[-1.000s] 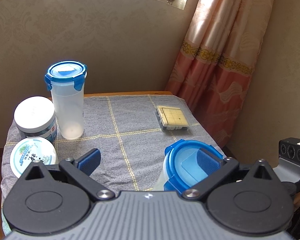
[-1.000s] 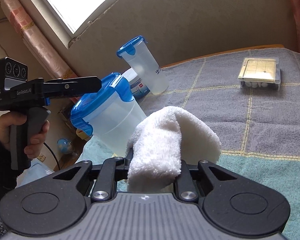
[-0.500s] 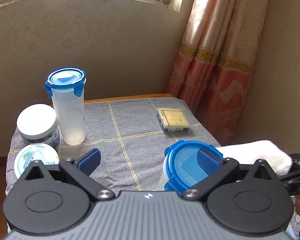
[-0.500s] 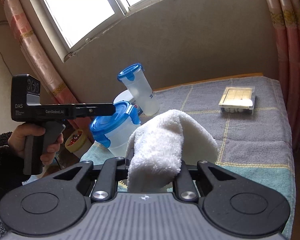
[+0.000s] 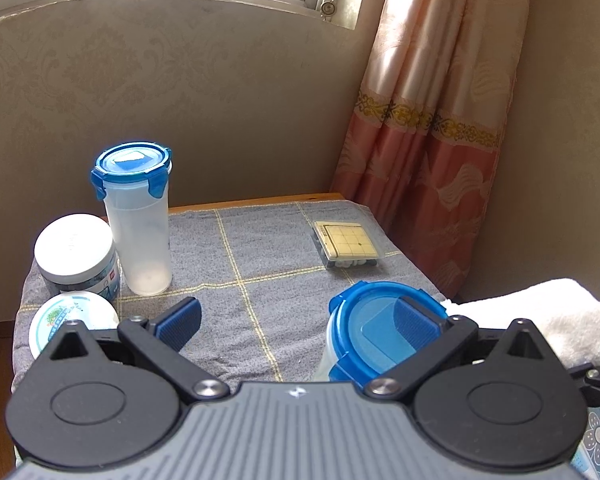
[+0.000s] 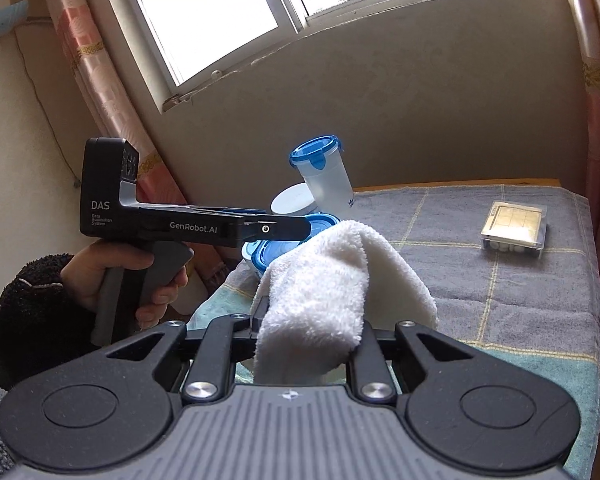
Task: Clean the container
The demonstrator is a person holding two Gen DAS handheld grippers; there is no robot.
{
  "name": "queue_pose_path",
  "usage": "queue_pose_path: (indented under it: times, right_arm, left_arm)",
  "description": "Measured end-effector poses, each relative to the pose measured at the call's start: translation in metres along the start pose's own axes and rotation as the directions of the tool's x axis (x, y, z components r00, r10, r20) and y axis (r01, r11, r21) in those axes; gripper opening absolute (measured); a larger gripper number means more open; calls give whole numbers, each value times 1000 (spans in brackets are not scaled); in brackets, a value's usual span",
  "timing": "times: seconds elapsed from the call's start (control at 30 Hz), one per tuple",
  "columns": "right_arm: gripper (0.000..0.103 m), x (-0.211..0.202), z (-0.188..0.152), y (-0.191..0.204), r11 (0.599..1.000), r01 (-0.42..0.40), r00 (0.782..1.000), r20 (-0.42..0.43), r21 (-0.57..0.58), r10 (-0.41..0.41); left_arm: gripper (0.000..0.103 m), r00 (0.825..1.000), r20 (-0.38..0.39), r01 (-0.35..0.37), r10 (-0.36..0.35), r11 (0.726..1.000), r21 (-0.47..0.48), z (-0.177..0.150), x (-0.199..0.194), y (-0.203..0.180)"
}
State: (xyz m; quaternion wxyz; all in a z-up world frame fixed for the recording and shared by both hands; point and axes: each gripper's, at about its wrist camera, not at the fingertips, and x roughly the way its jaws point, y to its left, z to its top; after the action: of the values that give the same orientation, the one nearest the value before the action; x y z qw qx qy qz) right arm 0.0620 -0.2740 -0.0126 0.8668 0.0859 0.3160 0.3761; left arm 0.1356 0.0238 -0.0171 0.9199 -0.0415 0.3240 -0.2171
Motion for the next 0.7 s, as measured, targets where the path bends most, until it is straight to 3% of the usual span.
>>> queue_pose_path:
  times: [0.7]
  right_arm:
    - [23,42,-3,-32,998,-9,996,-87,67,15]
  left_arm:
    - [103,999,-32,37,-39,998,-52,6,9,11]
